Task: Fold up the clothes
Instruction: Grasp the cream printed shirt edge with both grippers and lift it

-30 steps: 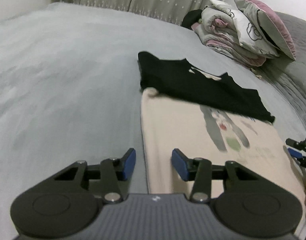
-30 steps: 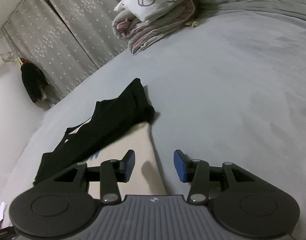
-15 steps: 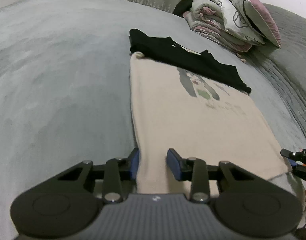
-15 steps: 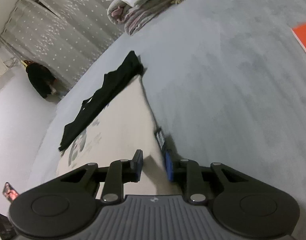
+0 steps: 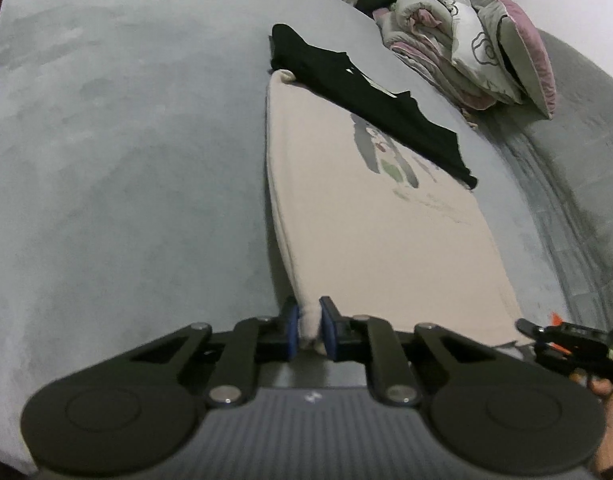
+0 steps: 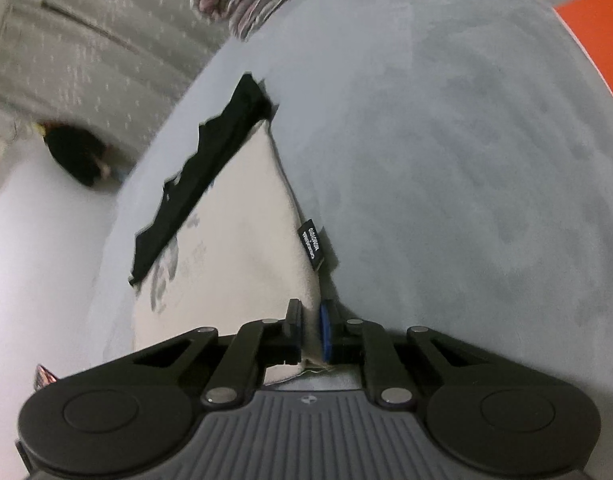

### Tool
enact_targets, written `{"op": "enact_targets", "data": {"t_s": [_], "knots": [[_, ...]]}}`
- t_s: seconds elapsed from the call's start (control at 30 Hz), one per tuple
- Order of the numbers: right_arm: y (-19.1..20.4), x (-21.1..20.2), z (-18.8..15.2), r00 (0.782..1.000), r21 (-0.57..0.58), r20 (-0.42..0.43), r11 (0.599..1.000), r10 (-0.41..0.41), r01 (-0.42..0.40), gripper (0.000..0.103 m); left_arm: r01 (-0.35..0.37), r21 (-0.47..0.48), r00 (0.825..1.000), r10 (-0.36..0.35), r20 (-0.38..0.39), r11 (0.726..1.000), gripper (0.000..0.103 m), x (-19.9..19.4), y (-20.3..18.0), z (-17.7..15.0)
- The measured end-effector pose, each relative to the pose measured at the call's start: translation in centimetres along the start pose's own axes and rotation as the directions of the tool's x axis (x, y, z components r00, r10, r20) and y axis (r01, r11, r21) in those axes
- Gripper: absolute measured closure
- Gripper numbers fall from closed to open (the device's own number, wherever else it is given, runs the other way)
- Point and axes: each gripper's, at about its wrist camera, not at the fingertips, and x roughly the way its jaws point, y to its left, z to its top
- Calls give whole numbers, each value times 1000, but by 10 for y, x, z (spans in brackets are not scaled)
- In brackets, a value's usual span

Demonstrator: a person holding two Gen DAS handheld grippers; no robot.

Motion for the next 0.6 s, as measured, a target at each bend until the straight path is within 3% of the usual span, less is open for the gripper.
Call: {"op": "enact_targets", "data": {"t_s": [0.1,0.27,0.37,0.5,0.6], "knots": [[6,-4,7,1000,5,-11,1000,16,-16,92,56,-31,998,-56,6,998,92,-4,3,5],[13,-10,21,984,86,41,981,172,-175,92,142,-85,989,-138,49,986,93,-9,2,26],[20,-4,31,977,104,79,973,200,-208,92,178,-91,981,-170,88,980,93,-10,-4,47],[29,13,45,968,140,139,963,211,-230,92,200,-109,972,-183,150,974,93,-4,-10,79],[35,25,55,959,165,183,955,217,-248,92,179,-146,970,-149,191,973,93,8,-7,100]]}}
